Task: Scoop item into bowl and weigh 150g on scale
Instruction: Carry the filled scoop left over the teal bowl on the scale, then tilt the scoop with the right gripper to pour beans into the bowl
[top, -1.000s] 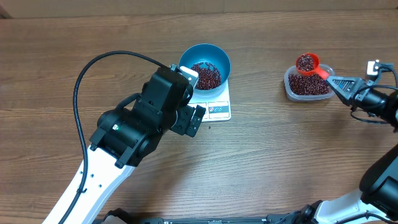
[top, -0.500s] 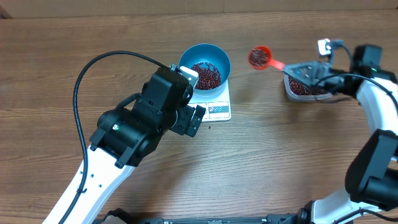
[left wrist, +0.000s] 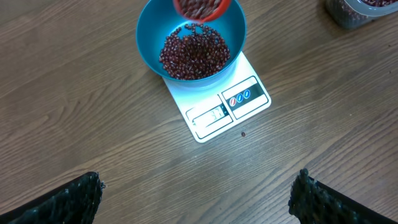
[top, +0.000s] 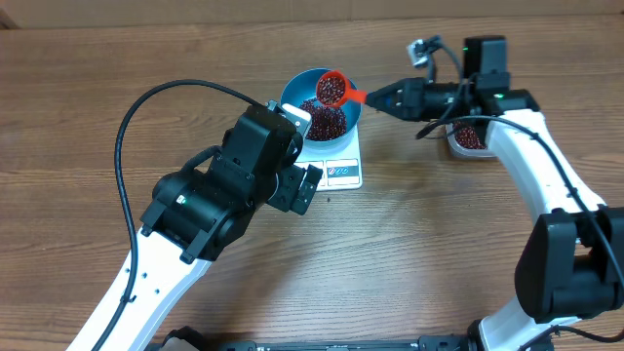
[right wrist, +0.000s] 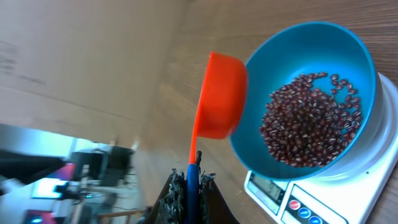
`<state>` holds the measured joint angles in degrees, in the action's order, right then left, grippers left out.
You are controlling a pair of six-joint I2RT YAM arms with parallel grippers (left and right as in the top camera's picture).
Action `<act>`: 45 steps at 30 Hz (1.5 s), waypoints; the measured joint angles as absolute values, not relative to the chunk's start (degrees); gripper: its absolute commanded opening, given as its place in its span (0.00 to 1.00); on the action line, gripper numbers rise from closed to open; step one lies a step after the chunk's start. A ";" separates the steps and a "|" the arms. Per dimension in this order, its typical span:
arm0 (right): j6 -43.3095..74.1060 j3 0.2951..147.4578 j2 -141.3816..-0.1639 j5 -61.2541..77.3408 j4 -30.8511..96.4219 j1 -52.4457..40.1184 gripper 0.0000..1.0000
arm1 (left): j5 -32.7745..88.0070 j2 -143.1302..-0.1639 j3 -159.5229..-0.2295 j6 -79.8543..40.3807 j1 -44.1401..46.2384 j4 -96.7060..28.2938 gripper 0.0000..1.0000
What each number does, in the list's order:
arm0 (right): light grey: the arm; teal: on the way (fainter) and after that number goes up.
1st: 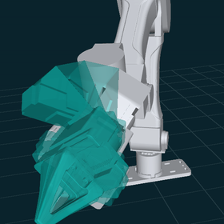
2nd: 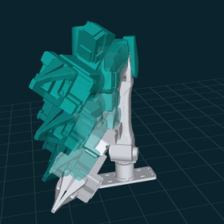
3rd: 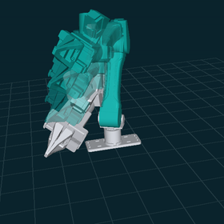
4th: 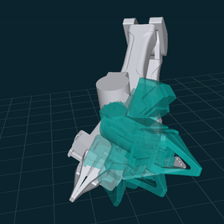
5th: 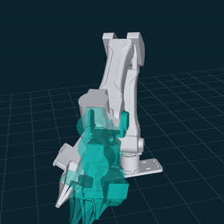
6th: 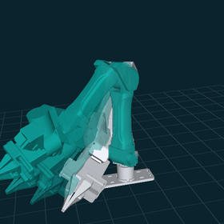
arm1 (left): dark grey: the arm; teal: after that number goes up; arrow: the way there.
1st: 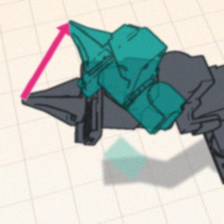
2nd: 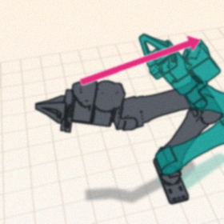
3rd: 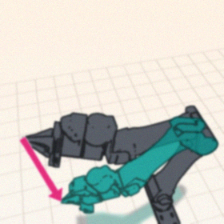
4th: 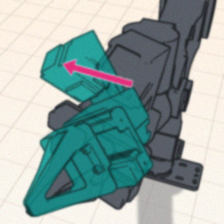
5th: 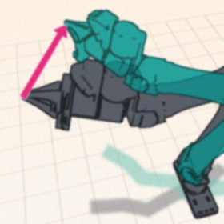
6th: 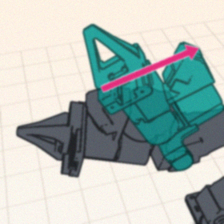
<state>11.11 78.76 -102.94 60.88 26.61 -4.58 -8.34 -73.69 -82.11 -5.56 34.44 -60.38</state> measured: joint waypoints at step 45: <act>1.50 78.87 -96.05 25.21 34.54 -18.04 0.03 | -8.34 -73.69 -82.11 -5.56 34.44 -60.36 1.00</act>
<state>1.50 78.87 -96.05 25.21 34.54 -18.04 -8.34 -73.69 -82.11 -5.56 34.44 -60.36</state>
